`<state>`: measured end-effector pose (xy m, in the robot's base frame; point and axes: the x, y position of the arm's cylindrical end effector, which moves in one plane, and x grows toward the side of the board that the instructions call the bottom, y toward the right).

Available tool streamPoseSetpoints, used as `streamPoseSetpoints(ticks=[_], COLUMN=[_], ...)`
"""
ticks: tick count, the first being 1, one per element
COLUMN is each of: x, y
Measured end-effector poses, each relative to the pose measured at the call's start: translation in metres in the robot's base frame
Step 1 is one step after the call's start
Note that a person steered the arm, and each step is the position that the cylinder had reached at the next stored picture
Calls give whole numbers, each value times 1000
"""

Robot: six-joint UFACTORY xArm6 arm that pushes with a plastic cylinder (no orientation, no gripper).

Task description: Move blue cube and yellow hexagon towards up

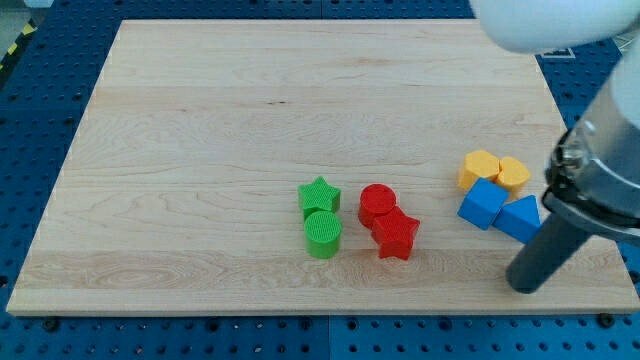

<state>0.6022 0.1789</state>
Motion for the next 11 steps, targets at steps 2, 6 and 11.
streamPoseSetpoints(ticks=[2, 6, 11], x=[-39, -135, -205], y=[-19, -18, 42])
